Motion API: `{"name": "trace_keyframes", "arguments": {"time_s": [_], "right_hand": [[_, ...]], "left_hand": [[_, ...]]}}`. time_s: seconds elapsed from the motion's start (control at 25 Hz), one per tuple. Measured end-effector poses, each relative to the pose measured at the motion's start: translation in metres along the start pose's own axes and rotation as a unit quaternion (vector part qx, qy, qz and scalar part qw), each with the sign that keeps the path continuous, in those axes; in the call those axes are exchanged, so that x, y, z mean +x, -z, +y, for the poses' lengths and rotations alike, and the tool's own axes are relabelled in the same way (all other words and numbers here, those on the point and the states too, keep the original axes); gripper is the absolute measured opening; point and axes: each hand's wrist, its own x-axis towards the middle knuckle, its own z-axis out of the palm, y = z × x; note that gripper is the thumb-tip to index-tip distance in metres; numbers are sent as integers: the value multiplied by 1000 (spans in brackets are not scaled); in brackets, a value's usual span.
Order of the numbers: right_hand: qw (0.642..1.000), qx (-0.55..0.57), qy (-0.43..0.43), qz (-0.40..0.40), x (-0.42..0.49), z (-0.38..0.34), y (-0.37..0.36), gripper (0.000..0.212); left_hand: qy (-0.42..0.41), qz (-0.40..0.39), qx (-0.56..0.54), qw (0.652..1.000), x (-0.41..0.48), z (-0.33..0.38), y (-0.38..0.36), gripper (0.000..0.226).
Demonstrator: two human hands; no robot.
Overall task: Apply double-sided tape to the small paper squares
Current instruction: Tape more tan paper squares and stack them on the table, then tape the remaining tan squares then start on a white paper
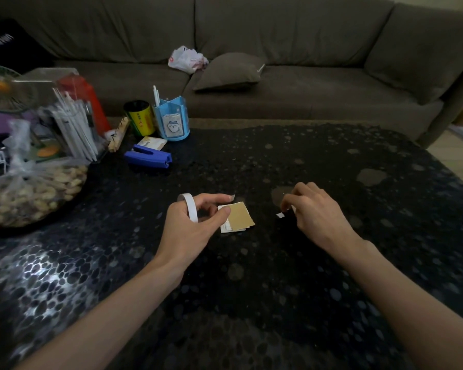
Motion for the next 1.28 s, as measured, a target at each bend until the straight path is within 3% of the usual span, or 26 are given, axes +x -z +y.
{"name": "trace_keyframes", "arguments": {"time_s": [0.2,0.36,0.48,0.68,1.0,1.16,1.28], "right_hand": [[997,79,-9,24,4,-3,-2,28],[983,178,51,-3,5,-34,-12,40],[985,140,98,1,5,-51,-23,47],[983,85,152,65,2,-57,-23,37],[978,114,163,70,-3,-64,-20,22],[965,130,160,164,-13,-64,-12,19],[961,142,221,85,-29,-63,-7,17]], "left_hand": [[5,-1,0,1000,1,1,2,21],[8,2,0,1000,1,0,2,19],[13,14,-3,1000,1,0,2,18],[7,29,-1,1000,2,3,4,19],[13,34,-4,999,2,3,6,20],[27,41,2,999,3,4,8,18],[48,39,-15,998,5,4,12,18]]}}
